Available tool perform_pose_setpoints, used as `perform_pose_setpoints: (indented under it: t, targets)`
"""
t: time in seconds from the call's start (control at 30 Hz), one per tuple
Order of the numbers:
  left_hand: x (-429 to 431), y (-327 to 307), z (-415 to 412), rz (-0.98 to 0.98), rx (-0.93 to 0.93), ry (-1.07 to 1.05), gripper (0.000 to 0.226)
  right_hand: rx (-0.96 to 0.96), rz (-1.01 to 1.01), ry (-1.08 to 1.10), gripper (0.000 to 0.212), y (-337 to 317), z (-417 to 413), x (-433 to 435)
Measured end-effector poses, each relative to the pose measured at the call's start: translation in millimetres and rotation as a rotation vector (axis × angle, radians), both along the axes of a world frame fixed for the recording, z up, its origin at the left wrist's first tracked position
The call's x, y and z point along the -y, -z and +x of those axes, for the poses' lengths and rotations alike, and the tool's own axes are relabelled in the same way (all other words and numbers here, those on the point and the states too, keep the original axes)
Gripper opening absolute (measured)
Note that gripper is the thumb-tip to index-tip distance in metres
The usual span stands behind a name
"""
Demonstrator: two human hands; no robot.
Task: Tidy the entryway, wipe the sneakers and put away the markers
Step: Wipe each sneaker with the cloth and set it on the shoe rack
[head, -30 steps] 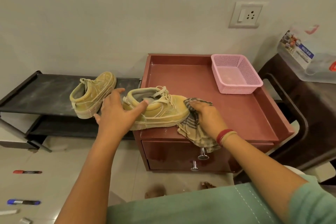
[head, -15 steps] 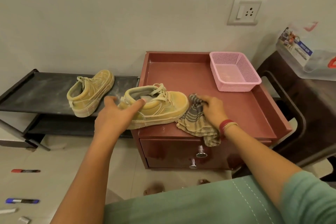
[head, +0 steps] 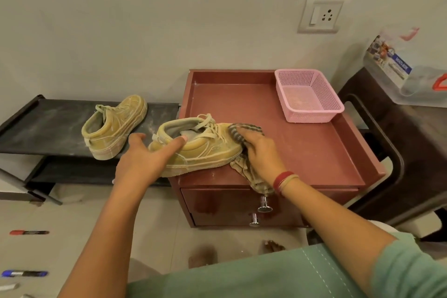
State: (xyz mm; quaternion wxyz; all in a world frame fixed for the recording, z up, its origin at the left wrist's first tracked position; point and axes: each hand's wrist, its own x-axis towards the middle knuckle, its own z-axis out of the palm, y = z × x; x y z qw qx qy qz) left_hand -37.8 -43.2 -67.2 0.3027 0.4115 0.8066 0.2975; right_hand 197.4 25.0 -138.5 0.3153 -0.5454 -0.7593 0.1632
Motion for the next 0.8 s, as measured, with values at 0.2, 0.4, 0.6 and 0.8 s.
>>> perform_pose_setpoints:
  t: [0.2,0.4,0.6,0.8]
  targets:
    - [4,3,-2,0.029,0.064,0.008,0.112,-0.062,-0.105,0.131,0.047,1,4,-13]
    - [6,1,-1,-0.008,0.128,-0.013,0.120,-0.105,-0.100,0.074,0.043,8,-4,1]
    - [8,1,1,0.154,0.043,-0.010,0.113,-0.468,-0.151,0.239,0.038,-27,9,-16]
    - [6,-34,27,0.653,-0.149,0.209,0.101,-0.552,0.138,0.007,0.041,-98,20,12]
